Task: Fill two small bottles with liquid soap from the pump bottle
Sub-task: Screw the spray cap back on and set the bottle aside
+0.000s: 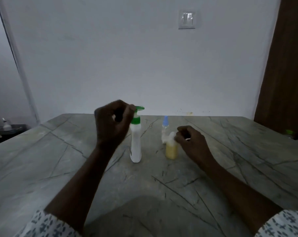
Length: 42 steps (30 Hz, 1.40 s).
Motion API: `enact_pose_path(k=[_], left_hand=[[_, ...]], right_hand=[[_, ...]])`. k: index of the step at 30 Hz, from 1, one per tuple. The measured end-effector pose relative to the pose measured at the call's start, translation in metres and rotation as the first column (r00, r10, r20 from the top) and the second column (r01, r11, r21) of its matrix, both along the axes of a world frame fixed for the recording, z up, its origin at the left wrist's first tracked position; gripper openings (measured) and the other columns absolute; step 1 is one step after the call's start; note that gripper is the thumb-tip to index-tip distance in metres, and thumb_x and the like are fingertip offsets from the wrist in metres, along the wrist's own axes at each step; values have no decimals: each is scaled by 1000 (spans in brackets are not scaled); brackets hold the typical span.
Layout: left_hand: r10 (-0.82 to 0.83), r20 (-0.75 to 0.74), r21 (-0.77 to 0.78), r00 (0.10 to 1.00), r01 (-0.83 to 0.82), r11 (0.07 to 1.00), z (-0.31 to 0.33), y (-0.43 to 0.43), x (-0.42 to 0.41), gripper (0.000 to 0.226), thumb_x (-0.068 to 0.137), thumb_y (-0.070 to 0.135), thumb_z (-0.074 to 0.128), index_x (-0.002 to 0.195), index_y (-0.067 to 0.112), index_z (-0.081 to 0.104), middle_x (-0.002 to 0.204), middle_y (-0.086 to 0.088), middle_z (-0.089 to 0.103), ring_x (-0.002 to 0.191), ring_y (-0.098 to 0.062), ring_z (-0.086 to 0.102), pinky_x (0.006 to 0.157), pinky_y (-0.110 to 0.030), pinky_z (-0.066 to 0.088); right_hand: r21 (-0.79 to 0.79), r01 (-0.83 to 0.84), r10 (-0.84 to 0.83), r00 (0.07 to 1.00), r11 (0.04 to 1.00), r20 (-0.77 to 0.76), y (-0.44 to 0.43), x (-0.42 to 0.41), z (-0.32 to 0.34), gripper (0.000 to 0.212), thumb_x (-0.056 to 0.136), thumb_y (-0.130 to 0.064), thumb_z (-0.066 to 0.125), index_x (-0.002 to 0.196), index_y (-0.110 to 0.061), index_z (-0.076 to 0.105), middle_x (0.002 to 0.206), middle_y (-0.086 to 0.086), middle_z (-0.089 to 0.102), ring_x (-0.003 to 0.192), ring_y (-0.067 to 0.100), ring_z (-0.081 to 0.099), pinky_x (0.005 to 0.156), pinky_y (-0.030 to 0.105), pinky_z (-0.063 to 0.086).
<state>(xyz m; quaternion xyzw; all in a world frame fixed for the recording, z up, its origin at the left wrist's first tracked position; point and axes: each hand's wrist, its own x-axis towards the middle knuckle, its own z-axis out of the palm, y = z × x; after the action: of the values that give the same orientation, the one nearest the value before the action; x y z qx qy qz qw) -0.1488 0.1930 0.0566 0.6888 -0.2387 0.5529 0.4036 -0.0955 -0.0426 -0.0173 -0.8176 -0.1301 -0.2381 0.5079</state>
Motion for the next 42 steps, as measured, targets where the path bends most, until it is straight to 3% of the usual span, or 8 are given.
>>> enact_pose_path(k=[4, 7, 12, 19, 23, 30, 37, 42], left_hand=[[-150, -205, 158, 967, 184, 970, -26, -43, -21, 37, 91, 27, 59, 68, 0, 72, 53, -8, 62, 43, -17, 51, 42, -25, 39], [39, -492, 273, 870, 111, 956, -45, -64, -10, 16, 87, 26, 68, 89, 11, 74, 64, 5, 67, 51, -8, 60, 48, -18, 48], [272, -755, 396, 597, 85, 914, -75, -80, 12, 54, 88, 26, 72, 134, 7, 51, 122, -8, 63, 107, -20, 62, 84, -30, 53], [148, -754, 279, 640, 107, 954, -81, -82, 32, 47, 81, 32, 82, 120, 14, 62, 108, 2, 68, 87, -8, 57, 56, -9, 35], [75, -765, 187, 640, 109, 976, -86, -80, 36, 40, 79, 39, 83, 107, 15, 68, 97, 3, 69, 84, -10, 62, 61, -12, 39], [67, -768, 178, 637, 111, 978, -81, -79, 31, 30, 75, 36, 87, 87, 21, 64, 74, 12, 60, 62, 2, 53, 51, -7, 37], [50, -767, 163, 640, 118, 980, -84, -86, 27, 37, 72, 37, 89, 89, 25, 58, 73, 18, 55, 64, 5, 52, 51, -7, 37], [26, -773, 138, 633, 128, 982, -85, -84, 28, 39, 71, 36, 90, 93, 24, 59, 78, 15, 58, 66, 4, 53, 54, -6, 37]], right_hand=[[120, -99, 105, 993, 988, -49, -16, 3, 2, 27, 86, -19, 65, 113, -18, 68, 99, 0, 72, 95, 20, 69, 83, 41, 59], [111, -213, 227, 965, 971, -133, -19, 2, -1, 42, 81, -9, 66, 122, -16, 64, 104, 7, 69, 100, 25, 67, 87, 44, 58], [-102, -221, 200, 963, 970, -183, -12, 2, -5, 64, 72, -12, 81, 129, -24, 56, 111, -1, 69, 102, 14, 67, 91, 41, 56], [-61, -236, 220, 954, 970, -202, -8, 6, -8, 79, 70, -30, 86, 139, -20, 49, 106, 3, 73, 99, 15, 69, 94, 37, 54], [135, -308, 333, 914, 942, -233, -9, 3, -3, 63, 81, -33, 76, 137, -13, 53, 103, 9, 75, 92, 19, 73, 90, 41, 58], [-4, -283, 283, 959, 959, 21, -3, -5, 1, 57, 77, -3, 72, 127, -29, 59, 104, 0, 69, 99, 13, 67, 83, 29, 58], [39, -116, 112, 988, 992, 108, 9, -3, 2, 30, 83, -24, 76, 111, -24, 67, 80, -1, 73, 78, 7, 70, 74, 21, 55], [127, -11, 8, 1000, 992, 20, 14, 4, 1, 17, 92, -22, 63, 106, -17, 71, 88, 1, 74, 81, 14, 71, 74, 38, 60]])
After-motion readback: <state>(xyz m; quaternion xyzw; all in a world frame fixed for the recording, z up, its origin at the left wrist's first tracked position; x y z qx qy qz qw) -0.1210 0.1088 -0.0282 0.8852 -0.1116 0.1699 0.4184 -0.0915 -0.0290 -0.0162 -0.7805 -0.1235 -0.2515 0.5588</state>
